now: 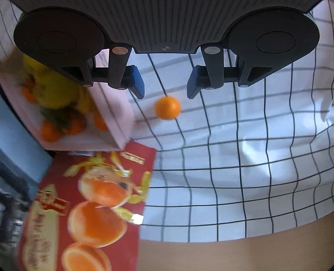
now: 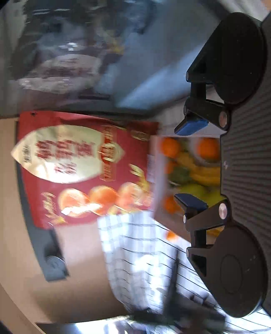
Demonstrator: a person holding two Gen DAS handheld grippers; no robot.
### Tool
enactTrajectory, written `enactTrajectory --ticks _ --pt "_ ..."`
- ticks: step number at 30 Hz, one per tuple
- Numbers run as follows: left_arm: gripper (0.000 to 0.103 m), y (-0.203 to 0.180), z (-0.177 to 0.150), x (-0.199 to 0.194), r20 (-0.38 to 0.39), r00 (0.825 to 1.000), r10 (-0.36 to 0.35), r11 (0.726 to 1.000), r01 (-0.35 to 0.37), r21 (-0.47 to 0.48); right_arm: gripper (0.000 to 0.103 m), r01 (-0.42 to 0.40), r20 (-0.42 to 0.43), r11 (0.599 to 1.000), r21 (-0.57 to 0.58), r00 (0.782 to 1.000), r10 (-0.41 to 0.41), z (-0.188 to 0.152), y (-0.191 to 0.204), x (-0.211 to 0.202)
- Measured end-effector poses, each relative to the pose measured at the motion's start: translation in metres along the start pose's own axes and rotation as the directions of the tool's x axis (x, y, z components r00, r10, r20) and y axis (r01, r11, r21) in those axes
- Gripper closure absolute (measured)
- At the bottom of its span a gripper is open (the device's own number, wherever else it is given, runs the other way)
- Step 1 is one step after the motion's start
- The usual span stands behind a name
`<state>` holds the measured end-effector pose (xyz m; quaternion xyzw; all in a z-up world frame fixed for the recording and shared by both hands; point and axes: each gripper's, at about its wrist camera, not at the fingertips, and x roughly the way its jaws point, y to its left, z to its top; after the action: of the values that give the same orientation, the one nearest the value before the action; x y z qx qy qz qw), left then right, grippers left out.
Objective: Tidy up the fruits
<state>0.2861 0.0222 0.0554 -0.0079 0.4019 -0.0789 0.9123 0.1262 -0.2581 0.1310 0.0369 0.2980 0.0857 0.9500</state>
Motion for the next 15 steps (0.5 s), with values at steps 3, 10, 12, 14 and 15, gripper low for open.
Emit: enactTrajectory --ticks 3,10,12,14,15 --pt "0.053 0.0 0.011 0.018 0.004 0.999 0.044 0.999 -0.044 -0.003 0.041 0.001 -0.062 1.0 0.001 0.998 -0.001 -0.032 0.008 -0.012" --pt "0.053 -0.009 0.019 0.042 -0.027 0.999 0.039 0.998 -0.037 0.051 0.041 0.017 -0.18 1.0 0.015 0.984 -0.014 -0.085 0.018 -0.025" --pt "0.056 -0.011 0.017 0.047 -0.045 0.998 0.046 0.997 -0.043 0.07 0.041 0.012 -0.197 1.0 0.012 0.98 -0.009 -0.092 0.02 -0.027" --pt "0.061 -0.011 0.015 0.047 -0.049 0.998 0.046 0.996 -0.042 0.078 0.041 0.004 -0.202 1.0 -0.012 0.979 -0.006 -0.096 0.025 -0.029" --pt "0.061 -0.01 0.013 0.044 -0.042 0.998 0.041 0.996 -0.038 0.076 0.041 0.002 -0.202 1.0 -0.029 0.979 -0.007 -0.098 0.028 -0.03"
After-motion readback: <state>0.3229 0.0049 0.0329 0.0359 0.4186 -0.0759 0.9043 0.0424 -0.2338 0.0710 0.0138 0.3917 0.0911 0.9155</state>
